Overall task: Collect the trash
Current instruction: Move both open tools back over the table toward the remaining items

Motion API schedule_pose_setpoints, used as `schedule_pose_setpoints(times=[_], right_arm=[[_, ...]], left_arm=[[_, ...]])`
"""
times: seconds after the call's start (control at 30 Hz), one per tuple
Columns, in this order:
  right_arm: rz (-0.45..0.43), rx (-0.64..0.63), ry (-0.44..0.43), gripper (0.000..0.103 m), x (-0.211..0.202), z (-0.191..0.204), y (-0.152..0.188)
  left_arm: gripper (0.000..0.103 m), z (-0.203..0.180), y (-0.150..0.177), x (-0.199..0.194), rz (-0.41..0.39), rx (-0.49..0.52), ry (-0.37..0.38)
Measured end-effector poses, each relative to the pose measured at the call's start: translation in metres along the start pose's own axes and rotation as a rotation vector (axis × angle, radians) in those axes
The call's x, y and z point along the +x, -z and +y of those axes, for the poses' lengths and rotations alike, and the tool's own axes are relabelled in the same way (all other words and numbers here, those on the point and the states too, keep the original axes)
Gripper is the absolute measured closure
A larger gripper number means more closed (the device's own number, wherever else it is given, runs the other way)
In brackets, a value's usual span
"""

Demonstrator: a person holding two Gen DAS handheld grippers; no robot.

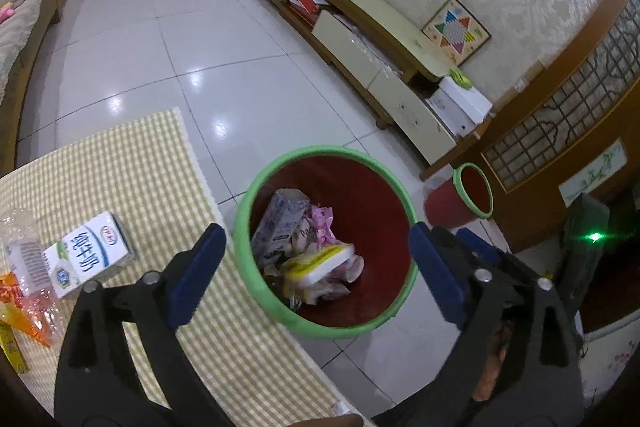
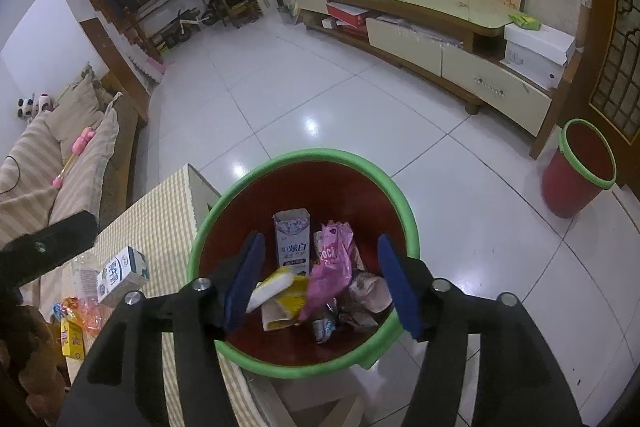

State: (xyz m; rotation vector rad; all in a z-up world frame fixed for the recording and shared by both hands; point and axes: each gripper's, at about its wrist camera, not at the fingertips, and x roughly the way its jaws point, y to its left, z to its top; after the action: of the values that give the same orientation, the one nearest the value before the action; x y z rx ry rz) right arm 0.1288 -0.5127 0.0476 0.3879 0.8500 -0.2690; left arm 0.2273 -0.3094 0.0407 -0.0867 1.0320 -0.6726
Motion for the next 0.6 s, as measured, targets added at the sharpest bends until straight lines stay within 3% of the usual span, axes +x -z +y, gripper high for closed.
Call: schedule_pose_setpoints(times=[0.17, 0.6], right_arm=[[-0.011, -0.005, 0.0, 0.036, -0.002, 0.001, -0.002], [-0.046, -0.062, 0.005, 0.015, -0.007, 0.024, 0.0]], left_arm=[[0.006, 0.005, -0.001, -0.016, -0.028, -0.006, -0.027], [0.006, 0.025, 0.017, -0.062, -0.077, -0.005, -0.087]])
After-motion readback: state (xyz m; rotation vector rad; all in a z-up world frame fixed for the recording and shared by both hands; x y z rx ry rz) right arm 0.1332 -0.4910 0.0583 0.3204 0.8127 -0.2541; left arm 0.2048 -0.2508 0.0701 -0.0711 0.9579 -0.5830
